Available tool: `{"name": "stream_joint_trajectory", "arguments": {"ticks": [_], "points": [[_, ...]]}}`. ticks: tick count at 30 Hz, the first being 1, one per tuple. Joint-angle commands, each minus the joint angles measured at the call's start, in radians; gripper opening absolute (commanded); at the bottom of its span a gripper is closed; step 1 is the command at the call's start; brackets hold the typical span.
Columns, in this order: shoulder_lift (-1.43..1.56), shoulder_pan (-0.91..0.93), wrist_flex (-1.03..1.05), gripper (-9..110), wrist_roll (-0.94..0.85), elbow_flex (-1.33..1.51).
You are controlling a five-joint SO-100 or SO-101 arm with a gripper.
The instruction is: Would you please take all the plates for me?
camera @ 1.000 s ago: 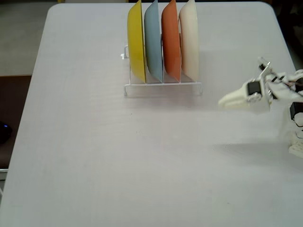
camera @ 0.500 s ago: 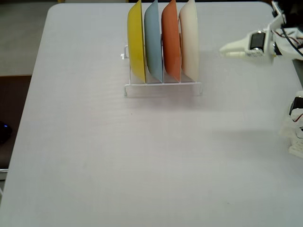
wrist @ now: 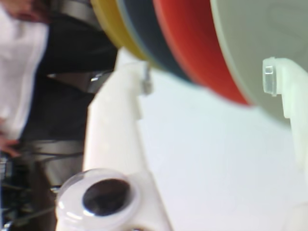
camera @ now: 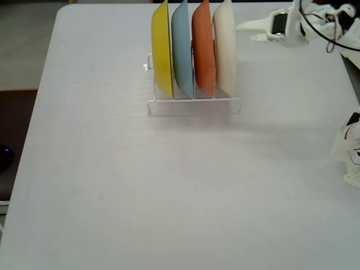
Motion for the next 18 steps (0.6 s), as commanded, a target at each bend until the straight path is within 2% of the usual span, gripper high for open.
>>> {"name": "stream_joint_trajectory", "arguments": {"ticks": [1,8,14,18], "points": [[-0.091,0.034,0.035,36,-0.029,-0.175],[-0.196,0.095,0.123,42,0.012,-0.238],[-0.318,0.112,0.143,41,-0.009,-0.362],[-0.402,0.117,0.127,36,-0.028,-0.459]]}}
